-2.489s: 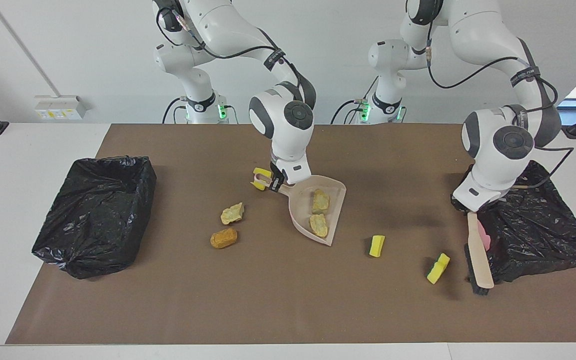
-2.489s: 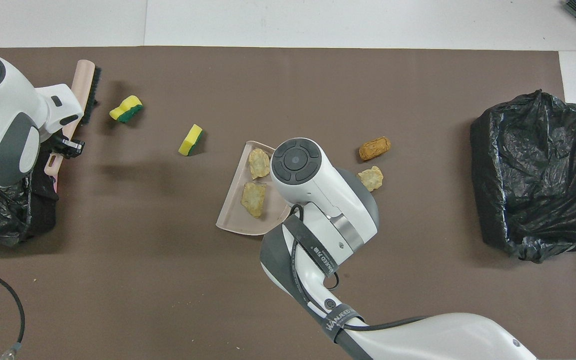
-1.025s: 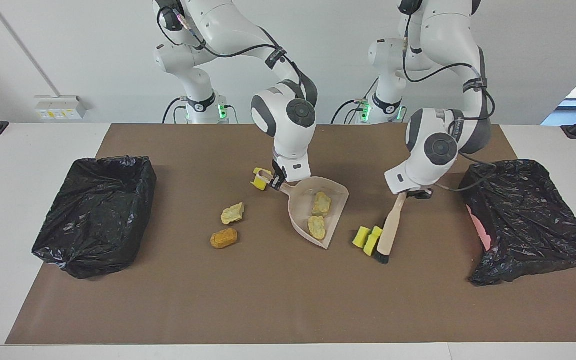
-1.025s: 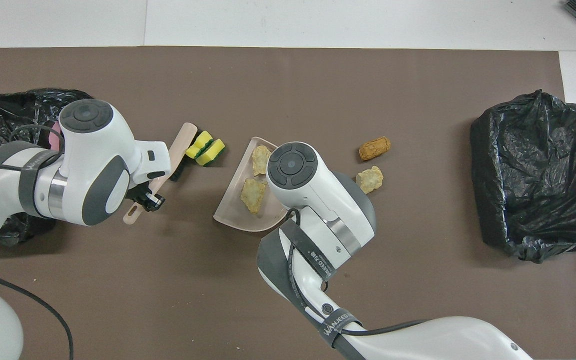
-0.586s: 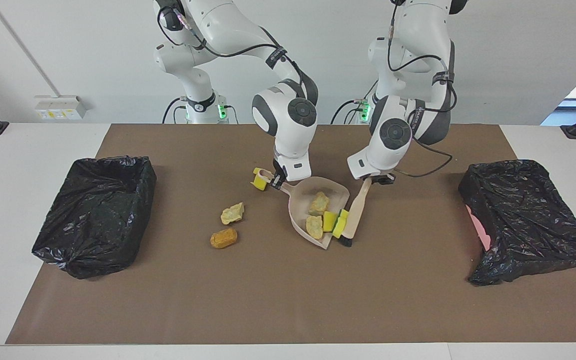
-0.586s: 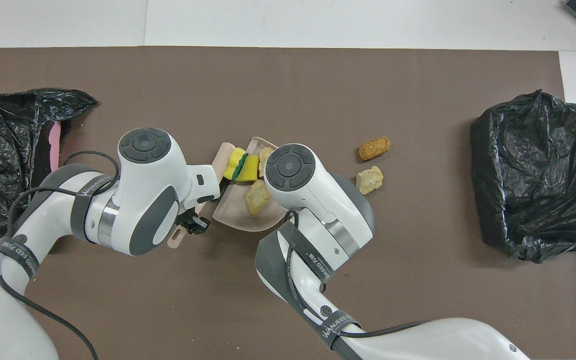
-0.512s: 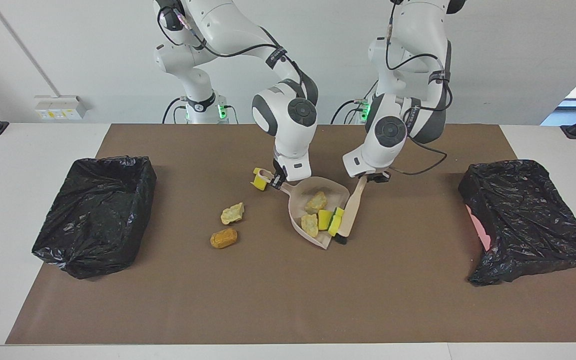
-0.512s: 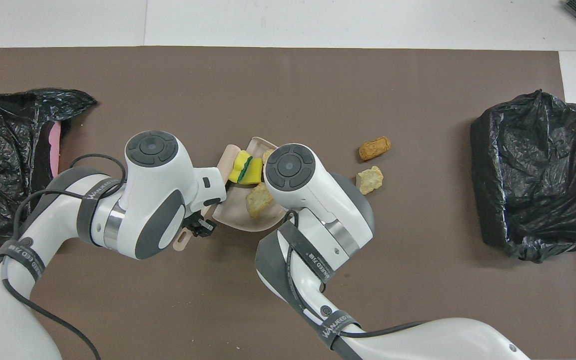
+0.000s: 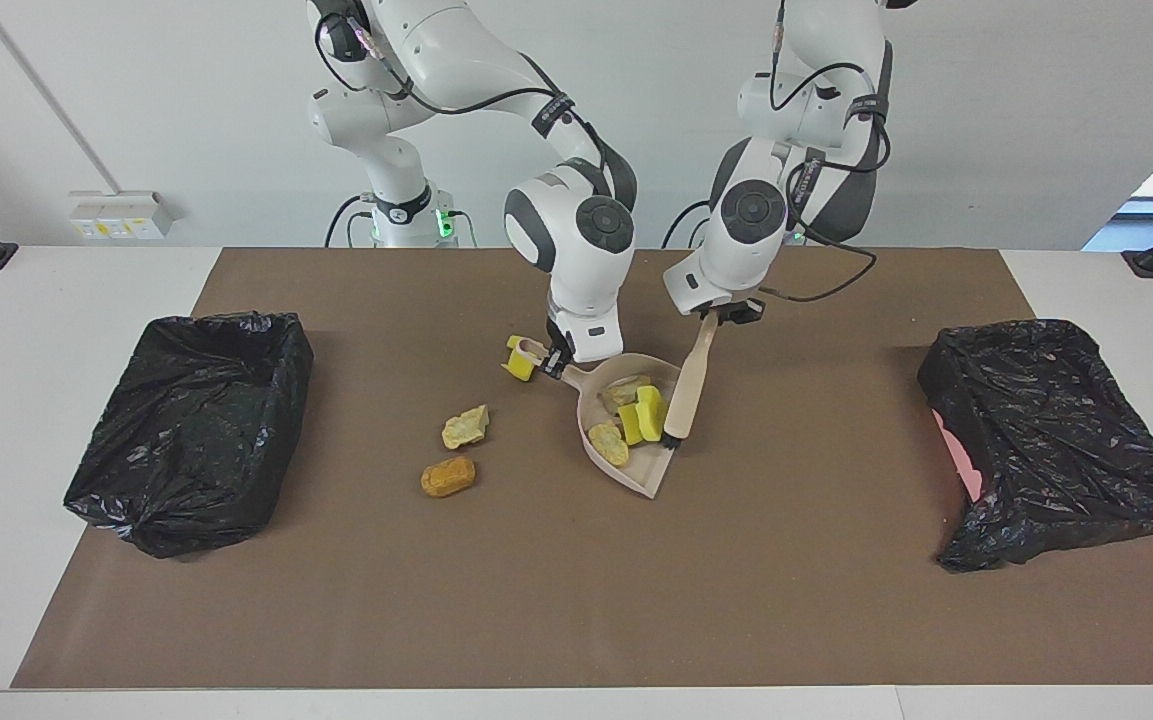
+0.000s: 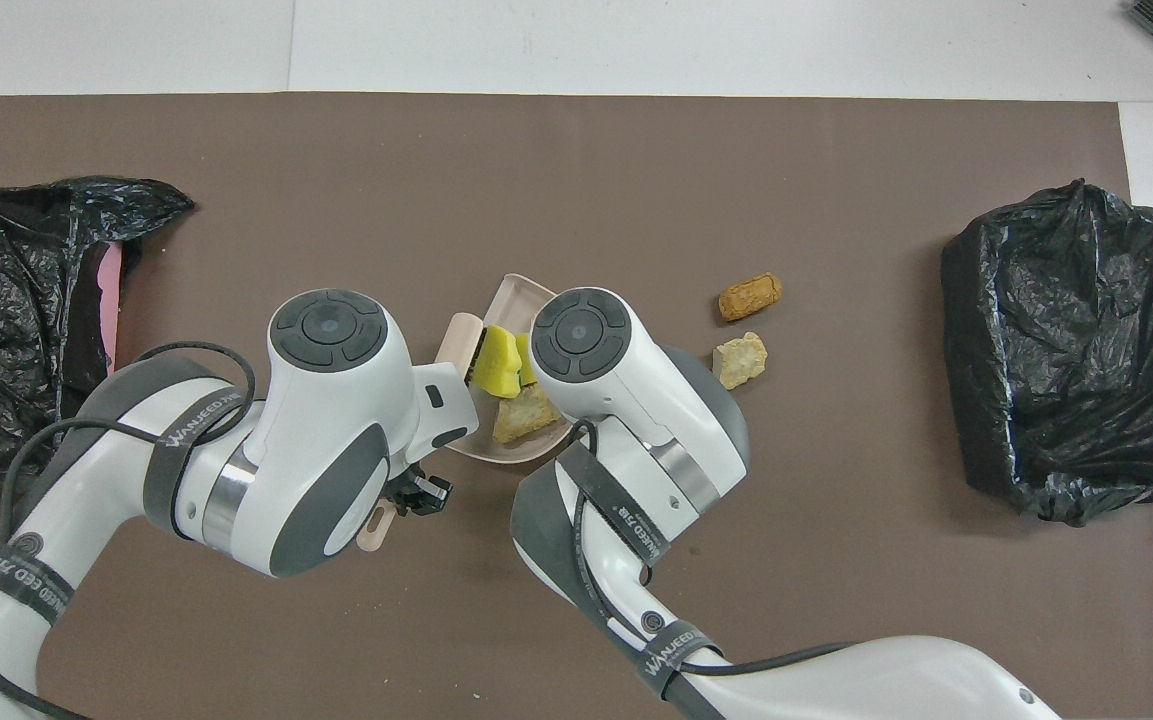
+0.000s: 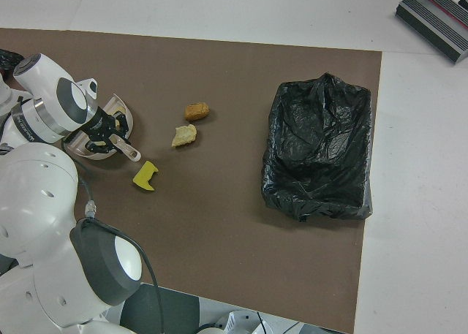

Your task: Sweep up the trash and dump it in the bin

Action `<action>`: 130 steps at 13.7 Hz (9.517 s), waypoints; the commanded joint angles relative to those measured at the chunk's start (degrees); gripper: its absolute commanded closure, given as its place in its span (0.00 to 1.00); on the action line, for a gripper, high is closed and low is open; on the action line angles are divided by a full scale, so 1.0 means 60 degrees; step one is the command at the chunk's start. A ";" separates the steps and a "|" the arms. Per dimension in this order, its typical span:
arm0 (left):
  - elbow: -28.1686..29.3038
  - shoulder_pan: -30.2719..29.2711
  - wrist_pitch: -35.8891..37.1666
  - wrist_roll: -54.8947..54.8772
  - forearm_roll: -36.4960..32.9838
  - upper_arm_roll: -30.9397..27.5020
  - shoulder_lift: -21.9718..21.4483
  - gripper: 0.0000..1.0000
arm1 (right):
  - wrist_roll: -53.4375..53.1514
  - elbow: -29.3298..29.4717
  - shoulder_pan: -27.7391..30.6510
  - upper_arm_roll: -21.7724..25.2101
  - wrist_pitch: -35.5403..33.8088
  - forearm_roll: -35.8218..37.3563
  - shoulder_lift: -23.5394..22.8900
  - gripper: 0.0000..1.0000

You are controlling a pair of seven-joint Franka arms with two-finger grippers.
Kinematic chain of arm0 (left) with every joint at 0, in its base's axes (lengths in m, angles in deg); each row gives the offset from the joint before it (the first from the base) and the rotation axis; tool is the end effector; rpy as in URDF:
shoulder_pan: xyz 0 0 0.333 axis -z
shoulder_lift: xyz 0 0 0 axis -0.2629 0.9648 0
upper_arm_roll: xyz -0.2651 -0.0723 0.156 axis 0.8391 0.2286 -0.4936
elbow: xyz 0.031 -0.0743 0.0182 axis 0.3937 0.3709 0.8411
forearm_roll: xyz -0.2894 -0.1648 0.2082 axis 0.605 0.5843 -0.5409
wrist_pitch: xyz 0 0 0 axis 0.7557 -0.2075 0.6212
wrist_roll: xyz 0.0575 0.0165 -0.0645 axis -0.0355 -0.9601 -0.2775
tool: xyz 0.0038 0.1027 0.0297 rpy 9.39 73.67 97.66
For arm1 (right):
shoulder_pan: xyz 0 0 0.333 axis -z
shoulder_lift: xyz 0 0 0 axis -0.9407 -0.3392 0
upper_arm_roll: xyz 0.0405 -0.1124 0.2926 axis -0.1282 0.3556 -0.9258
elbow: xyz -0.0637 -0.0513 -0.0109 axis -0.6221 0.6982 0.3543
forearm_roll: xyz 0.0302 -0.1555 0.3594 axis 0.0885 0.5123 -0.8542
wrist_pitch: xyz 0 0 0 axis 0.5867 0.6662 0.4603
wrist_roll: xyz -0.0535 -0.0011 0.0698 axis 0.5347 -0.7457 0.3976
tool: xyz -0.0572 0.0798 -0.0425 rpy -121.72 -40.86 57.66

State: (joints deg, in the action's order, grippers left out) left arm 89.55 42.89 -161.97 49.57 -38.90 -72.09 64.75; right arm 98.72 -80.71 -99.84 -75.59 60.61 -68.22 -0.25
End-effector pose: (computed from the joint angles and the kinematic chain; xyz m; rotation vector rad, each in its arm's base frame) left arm 0.4497 -0.2740 0.3991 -2.9638 0.6118 0.5593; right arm 0.5276 0.3607 0.3586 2.6100 1.5719 -0.2744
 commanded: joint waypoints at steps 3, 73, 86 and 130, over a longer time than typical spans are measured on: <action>0.0332 0.0285 0.0913 0.1793 -0.0019 -0.0193 -0.0428 1.00 | 0.0115 -0.0333 0.0140 -0.0027 0.0305 0.0085 0.0168 1.00; 0.4202 0.3306 -0.4141 0.6778 0.2398 0.1492 -0.2318 0.00 | 1.3741 0.0240 0.8831 0.1291 0.2297 0.4856 0.2057 1.00; -0.2488 -0.2862 0.0001 0.1633 -0.0515 0.1477 -0.1105 0.00 | 1.2041 -0.1533 0.7114 0.1276 0.3119 1.0732 0.2745 1.00; -0.5103 -0.5370 0.2979 -0.2002 -0.0562 0.0891 -0.1205 0.00 | -1.1029 0.4497 -0.0121 -0.0027 0.0816 -0.1717 -0.2596 1.00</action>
State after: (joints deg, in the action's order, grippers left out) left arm 57.08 10.72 -144.40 37.73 -41.55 -66.69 59.17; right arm 35.52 -61.15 -97.82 -76.06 63.92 -77.94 -9.30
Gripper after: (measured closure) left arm 0.000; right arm 0.683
